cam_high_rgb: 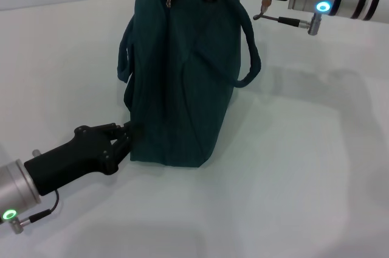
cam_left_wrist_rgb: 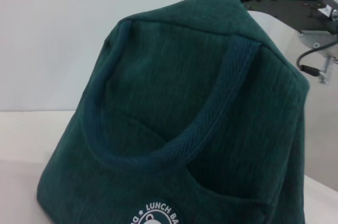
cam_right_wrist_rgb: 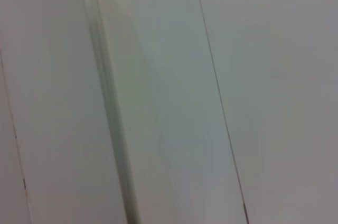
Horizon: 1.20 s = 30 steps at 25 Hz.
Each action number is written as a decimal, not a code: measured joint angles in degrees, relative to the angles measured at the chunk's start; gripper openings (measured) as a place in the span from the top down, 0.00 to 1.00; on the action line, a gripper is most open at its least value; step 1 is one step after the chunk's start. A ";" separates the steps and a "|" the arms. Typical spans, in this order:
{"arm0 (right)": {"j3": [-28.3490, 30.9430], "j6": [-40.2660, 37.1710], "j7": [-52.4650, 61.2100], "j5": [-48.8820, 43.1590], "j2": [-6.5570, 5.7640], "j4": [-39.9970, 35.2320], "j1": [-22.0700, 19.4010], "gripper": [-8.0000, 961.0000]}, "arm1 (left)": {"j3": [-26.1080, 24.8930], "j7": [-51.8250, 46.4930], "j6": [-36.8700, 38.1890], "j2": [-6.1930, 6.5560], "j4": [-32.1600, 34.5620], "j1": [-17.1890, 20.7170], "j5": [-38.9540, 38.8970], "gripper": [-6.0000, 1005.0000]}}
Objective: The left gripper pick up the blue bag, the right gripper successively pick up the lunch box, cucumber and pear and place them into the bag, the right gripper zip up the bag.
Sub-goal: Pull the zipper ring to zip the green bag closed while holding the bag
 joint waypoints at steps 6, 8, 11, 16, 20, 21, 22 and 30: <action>0.05 -0.04 -0.03 0.15 0.00 -0.37 -0.01 0.98 | 0.11 1.73 -2.61 -0.25 -1.99 -0.36 -4.20 0.92; 0.48 0.06 -0.04 0.15 0.01 -0.45 -0.01 0.98 | 0.11 2.20 -1.89 -0.14 -2.28 -0.40 -5.16 0.92; 1.49 0.00 -0.10 0.15 0.00 -0.46 -0.06 0.98 | 0.12 4.02 -0.33 -0.05 -2.30 -0.42 -5.31 0.92; 2.02 0.26 -0.97 0.15 0.01 -0.45 -0.07 0.98 | 0.82 5.91 0.79 -0.01 -2.31 -0.42 -4.20 0.91; 2.93 0.49 -1.62 -0.04 0.01 -0.32 -0.18 0.98 | 2.00 8.39 1.96 0.04 -2.31 -0.09 -4.47 0.90; 3.10 0.94 -2.04 -0.15 -0.02 -0.12 -0.20 0.98 | 1.96 9.28 2.57 0.05 -2.31 0.11 -4.52 0.89; 3.10 0.94 -2.04 -0.15 -0.02 -0.12 -0.20 0.98 | 1.96 9.28 2.57 0.05 -2.31 0.11 -4.52 0.89; 3.09 2.14 -3.03 -0.35 -0.16 -0.06 -0.47 0.98 | 2.09 9.95 3.06 0.14 -2.31 0.30 -4.18 0.85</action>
